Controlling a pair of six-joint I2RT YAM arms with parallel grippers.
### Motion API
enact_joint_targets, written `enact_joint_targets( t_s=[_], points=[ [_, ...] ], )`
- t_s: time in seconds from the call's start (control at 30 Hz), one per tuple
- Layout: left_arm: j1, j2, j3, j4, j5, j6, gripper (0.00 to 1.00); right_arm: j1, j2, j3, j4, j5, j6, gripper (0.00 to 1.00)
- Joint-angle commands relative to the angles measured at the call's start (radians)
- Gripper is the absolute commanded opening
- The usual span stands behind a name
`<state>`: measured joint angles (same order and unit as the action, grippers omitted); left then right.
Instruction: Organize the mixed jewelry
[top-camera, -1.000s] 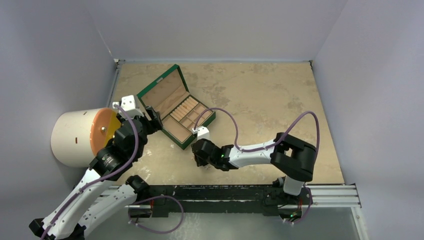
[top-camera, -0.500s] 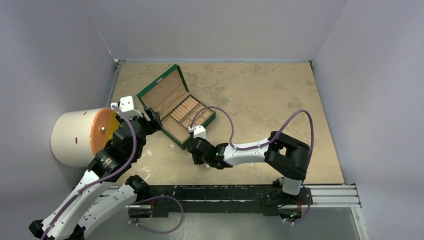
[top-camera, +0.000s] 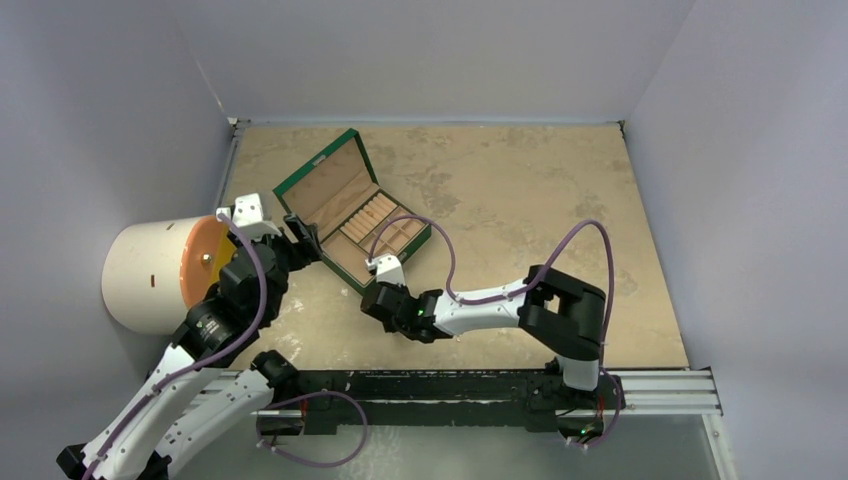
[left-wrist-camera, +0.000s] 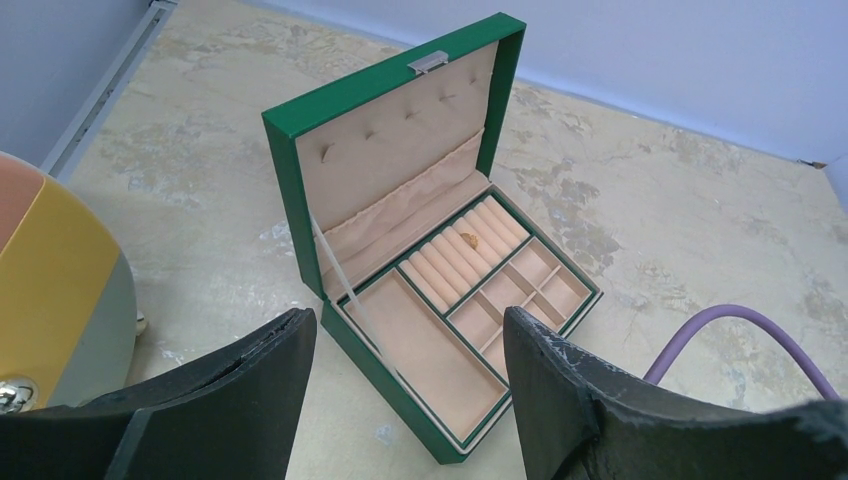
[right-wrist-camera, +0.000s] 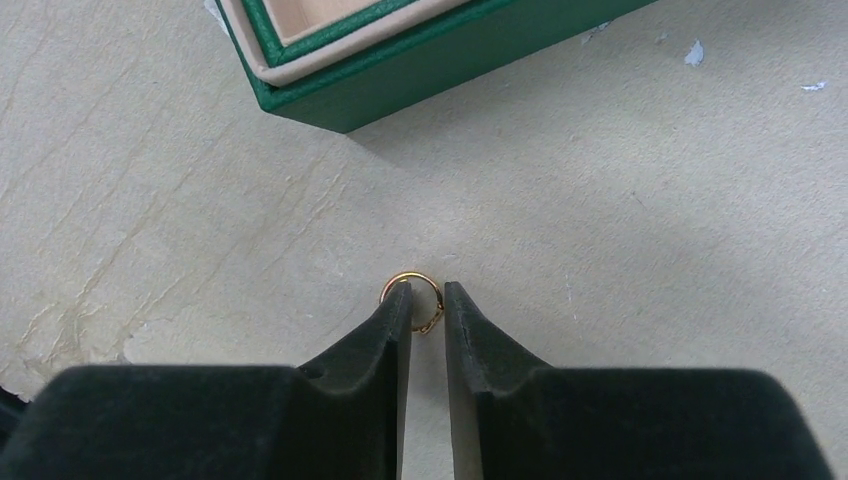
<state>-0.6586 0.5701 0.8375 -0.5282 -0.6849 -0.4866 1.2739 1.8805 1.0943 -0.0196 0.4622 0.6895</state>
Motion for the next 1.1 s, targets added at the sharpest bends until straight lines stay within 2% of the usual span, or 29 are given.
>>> enact_joint_targets(
  t_s=[0.0, 0.27, 0.5, 0.73, 1.07],
  points=[
    [0.007, -0.015, 0.0, 0.048, 0.011, 0.0, 0.68, 0.017, 0.028, 0.014, -0.087, 0.046, 0.026, 0.2],
    [0.008, -0.012, 0.001, 0.048, 0.015, 0.0, 0.68, 0.037, 0.033, 0.028, -0.132, 0.09, 0.018, 0.14],
    [0.015, -0.012, 0.0, 0.048, 0.018, -0.001, 0.68, 0.05, 0.036, 0.032, -0.152, 0.099, 0.017, 0.0],
    [0.014, -0.004, -0.001, 0.046, 0.023, -0.005, 0.68, 0.052, -0.002, 0.001, -0.096, 0.065, 0.003, 0.0],
    [0.014, 0.003, 0.0, 0.058, 0.097, -0.065, 0.68, 0.05, -0.157, -0.063, 0.0, 0.041, -0.032, 0.0]
  ],
)
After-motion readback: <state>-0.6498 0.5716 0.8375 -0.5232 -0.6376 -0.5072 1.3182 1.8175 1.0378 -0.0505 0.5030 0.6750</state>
